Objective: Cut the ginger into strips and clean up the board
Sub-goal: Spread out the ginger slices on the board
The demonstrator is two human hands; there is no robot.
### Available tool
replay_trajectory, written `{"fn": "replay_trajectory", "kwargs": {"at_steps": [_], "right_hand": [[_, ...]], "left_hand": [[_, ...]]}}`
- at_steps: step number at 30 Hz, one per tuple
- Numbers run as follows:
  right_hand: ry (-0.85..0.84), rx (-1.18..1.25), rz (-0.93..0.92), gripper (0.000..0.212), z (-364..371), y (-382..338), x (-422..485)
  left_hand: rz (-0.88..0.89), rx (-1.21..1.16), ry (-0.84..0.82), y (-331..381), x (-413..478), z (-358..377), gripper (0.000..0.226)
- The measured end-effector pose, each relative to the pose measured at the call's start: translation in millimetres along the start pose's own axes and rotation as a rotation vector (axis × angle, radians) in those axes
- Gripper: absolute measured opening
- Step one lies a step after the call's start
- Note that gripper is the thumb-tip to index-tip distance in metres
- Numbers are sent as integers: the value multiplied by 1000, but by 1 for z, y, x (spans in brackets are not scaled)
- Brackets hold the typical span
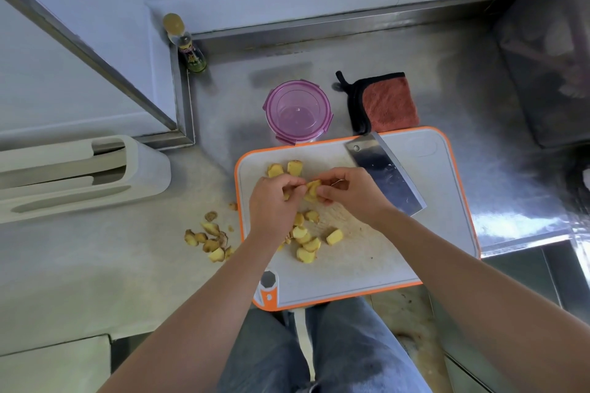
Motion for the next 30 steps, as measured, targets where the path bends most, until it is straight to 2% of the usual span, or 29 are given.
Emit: {"fn": "replay_trajectory", "kwargs": {"at_steps": [3, 7, 10, 12, 15, 21, 30], "right_hand": [[61, -84, 4, 13, -11, 0, 7], [84, -54, 55, 8, -17, -5, 24], [52, -13, 27, 14, -8, -17, 30], [46, 18, 22, 20, -2, -21, 31], [81, 32, 24, 19, 5, -24, 34], [224, -94, -45, 20, 8, -36, 33], [220, -75, -36, 22, 6, -32, 35]], "left_hand": [[30, 70, -2, 1, 3, -1, 14], [118, 391, 120, 8, 13, -22, 28], [136, 526, 15, 5, 21, -17, 39], [144, 570, -36, 1, 23, -13, 37], [108, 563, -24, -5, 23, -17, 33], [112, 499, 4, -7, 23, -19, 31], [110, 519, 17, -8, 29, -18, 24]]}}
Point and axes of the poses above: each hand's wrist, its own x-axis towards the middle knuckle, its own z-axis out of the palm, y = z × x, the point moved 10 cm from there along x, towards the middle knuckle, and after that the axes turned 15 degrees about z, right-handed, at the moved point
